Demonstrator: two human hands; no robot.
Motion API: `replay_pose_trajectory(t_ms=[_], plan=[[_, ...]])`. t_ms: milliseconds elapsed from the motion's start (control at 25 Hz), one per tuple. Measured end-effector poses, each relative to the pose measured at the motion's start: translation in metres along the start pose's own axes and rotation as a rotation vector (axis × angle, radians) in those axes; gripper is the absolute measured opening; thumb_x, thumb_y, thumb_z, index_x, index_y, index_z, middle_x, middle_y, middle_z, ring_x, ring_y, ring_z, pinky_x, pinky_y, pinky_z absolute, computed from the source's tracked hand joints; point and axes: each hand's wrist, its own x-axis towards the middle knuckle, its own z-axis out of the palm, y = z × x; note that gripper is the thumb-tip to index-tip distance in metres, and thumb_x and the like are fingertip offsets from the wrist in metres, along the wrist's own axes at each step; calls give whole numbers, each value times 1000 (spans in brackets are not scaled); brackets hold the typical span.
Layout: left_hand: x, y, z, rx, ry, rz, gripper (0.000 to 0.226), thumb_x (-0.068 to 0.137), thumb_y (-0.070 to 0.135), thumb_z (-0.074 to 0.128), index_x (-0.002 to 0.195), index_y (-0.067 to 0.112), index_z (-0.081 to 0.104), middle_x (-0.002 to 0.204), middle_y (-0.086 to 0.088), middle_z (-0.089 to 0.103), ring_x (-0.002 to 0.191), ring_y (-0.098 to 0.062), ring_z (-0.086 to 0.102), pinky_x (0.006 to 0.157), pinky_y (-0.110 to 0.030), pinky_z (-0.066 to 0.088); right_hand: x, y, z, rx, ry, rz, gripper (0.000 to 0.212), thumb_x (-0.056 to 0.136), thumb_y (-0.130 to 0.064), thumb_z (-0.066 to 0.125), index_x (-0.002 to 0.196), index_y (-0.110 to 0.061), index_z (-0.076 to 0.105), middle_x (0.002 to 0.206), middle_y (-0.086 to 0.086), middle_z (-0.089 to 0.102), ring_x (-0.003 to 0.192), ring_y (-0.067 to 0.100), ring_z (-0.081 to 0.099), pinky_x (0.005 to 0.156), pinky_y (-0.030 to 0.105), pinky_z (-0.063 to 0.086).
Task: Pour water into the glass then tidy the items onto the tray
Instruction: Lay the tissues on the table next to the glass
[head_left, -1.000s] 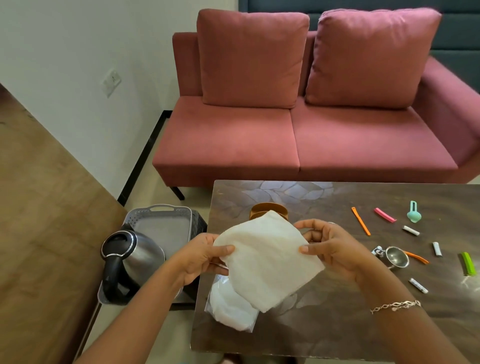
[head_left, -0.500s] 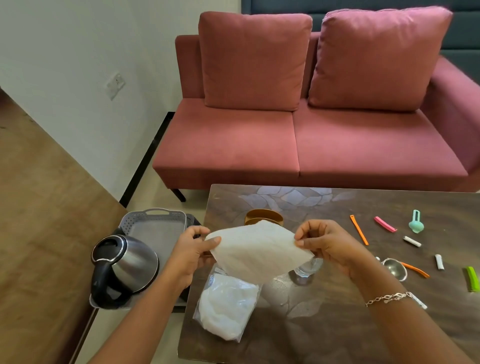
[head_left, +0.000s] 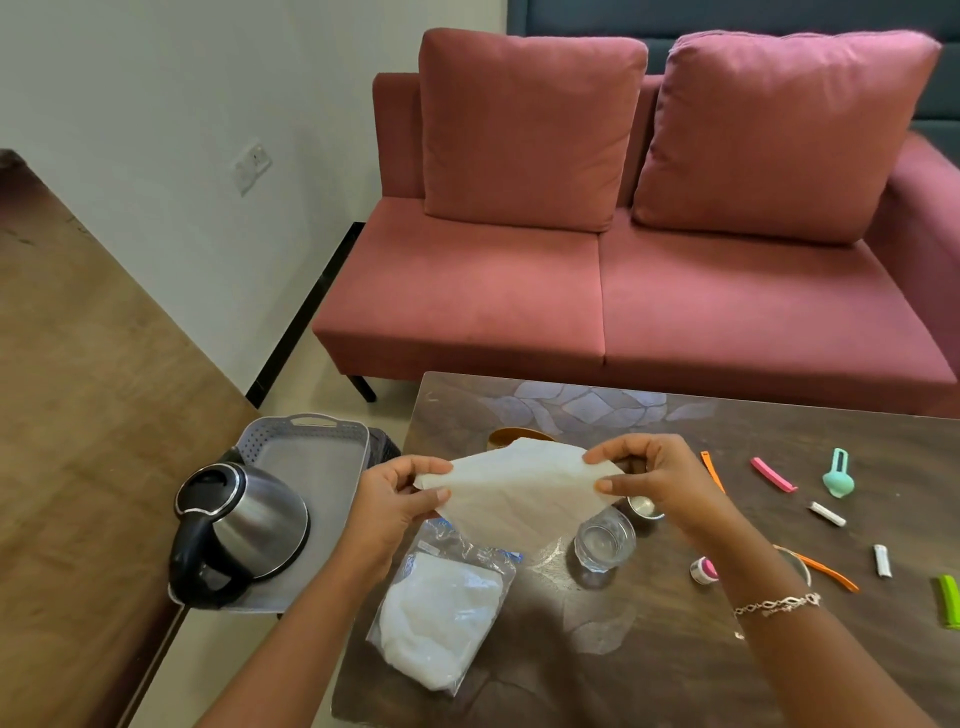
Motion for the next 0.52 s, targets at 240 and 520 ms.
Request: replay_pose_trajectory(t_ms=[240, 520], plan=[[1, -6, 11, 145, 54, 50, 22, 79, -6, 64, 74, 15, 70, 76, -6, 68, 74, -19, 64, 58, -17, 56, 1, 4, -6, -270, 139, -116, 18, 75, -1, 69, 70, -18, 69, 96, 1, 64, 83, 20, 59, 76, 32, 49], [-7, -3, 47, 770, 15, 347, 47, 74, 22, 75, 118, 23, 57, 119, 18, 46, 114, -1, 41, 95, -15, 33, -2, -16, -2, -802, 184, -485, 9, 85, -6, 57, 89, -9, 64, 88, 4, 67, 81, 24, 58, 60, 19, 34]])
